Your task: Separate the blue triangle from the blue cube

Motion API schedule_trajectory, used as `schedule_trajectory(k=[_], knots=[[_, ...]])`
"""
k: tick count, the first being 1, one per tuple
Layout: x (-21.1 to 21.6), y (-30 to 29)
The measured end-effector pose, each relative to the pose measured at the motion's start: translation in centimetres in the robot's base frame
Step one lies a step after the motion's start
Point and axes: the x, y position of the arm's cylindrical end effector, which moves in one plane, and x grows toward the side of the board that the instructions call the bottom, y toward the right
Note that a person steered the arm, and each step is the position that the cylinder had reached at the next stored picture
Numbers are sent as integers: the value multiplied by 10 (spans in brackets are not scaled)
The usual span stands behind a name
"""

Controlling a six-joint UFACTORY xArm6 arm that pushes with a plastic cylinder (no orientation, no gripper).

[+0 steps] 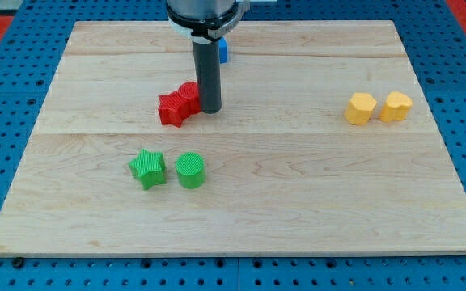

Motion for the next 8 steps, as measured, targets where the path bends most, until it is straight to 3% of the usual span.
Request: schedule_trajectory(k=[3, 5, 6, 8], knots=[[-30, 44], [-13, 44], [-36, 46], [-57, 135]])
